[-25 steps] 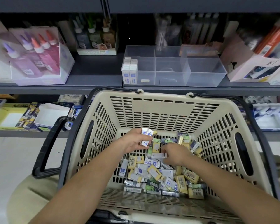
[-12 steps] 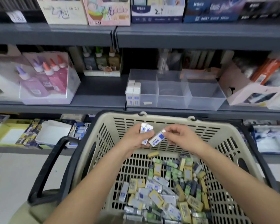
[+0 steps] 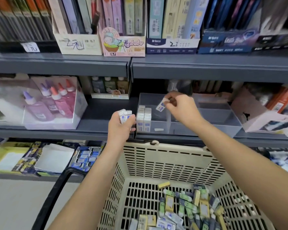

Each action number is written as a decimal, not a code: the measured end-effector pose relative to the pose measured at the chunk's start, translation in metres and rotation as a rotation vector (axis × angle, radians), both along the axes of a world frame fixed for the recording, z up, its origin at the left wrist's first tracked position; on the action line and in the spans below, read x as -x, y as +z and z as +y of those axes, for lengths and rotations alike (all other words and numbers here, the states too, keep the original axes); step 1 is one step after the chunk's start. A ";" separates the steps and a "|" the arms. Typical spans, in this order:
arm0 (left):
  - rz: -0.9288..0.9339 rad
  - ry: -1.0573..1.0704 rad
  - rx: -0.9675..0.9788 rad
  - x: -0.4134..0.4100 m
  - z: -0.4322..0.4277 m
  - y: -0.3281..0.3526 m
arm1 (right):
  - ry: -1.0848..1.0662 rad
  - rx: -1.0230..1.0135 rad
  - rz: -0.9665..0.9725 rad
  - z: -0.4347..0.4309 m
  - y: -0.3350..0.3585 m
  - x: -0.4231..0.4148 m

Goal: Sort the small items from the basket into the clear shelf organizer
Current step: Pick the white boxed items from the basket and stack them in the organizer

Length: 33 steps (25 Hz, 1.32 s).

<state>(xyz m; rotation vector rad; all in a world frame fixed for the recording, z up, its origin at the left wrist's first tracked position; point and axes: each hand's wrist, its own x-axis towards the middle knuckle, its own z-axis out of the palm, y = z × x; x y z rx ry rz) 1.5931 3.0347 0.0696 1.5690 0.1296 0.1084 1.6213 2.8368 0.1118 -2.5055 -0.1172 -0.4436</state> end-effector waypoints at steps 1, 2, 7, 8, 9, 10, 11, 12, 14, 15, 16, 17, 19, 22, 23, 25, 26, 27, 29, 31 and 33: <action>0.013 0.001 0.012 -0.002 0.001 -0.004 | -0.001 0.037 -0.003 0.003 0.001 -0.008; 0.027 -0.002 0.017 -0.004 0.001 -0.008 | 0.000 0.051 0.002 0.008 0.001 -0.016; 0.057 -0.030 -0.014 -0.010 0.002 -0.015 | 0.044 0.062 0.111 0.029 -0.007 -0.034; 0.055 -0.034 -0.022 -0.011 0.002 -0.014 | 0.051 0.067 0.137 0.032 -0.010 -0.036; 0.054 -0.035 -0.034 -0.011 0.002 -0.014 | 0.050 0.062 0.165 0.034 -0.012 -0.038; 0.054 -0.037 -0.041 -0.011 0.001 -0.014 | 0.042 0.061 0.188 0.036 -0.015 -0.040; 0.053 -0.040 -0.042 -0.010 0.000 -0.013 | 0.032 0.071 0.210 0.037 -0.017 -0.042; 0.053 -0.045 -0.040 -0.009 0.000 -0.012 | 0.023 0.085 0.227 0.038 -0.019 -0.043; 0.056 -0.048 -0.049 -0.008 0.001 -0.011 | 0.017 0.079 0.246 0.036 -0.023 -0.044; 0.058 -0.048 -0.059 -0.008 0.001 -0.011 | 0.019 0.076 0.251 0.036 -0.025 -0.043; 0.059 -0.049 -0.068 -0.008 0.001 -0.011 | 0.024 0.085 0.250 0.037 -0.027 -0.042; 0.057 -0.049 -0.079 -0.007 0.001 -0.010 | 0.030 0.100 0.246 0.037 -0.028 -0.041; 0.034 -0.042 -0.098 -0.004 0.000 -0.009 | 0.044 0.106 0.250 0.036 -0.028 -0.039; -0.026 -0.035 -0.083 0.002 -0.001 -0.006 | 0.101 0.134 0.294 0.033 -0.020 -0.032; -0.025 -0.057 -0.051 0.005 -0.002 -0.006 | 0.121 0.139 0.280 0.033 -0.017 -0.027; 0.029 -0.144 0.055 0.012 -0.005 -0.006 | 0.149 0.053 0.201 0.036 -0.012 -0.013; 0.072 -0.189 0.098 0.014 -0.007 -0.005 | 0.171 -0.050 0.175 0.039 -0.010 -0.003; 0.113 -0.227 0.129 0.017 -0.009 -0.005 | 0.201 -0.148 0.170 0.041 -0.007 0.006; 0.177 -0.281 0.241 0.020 -0.013 -0.003 | 0.262 -0.213 0.223 0.045 -0.003 0.020; 0.232 -0.321 0.423 0.021 -0.014 0.000 | 0.285 -0.218 0.289 0.045 -0.002 0.027; 0.261 -0.356 0.531 0.021 -0.013 0.002 | 0.271 -0.255 0.309 0.041 0.002 0.030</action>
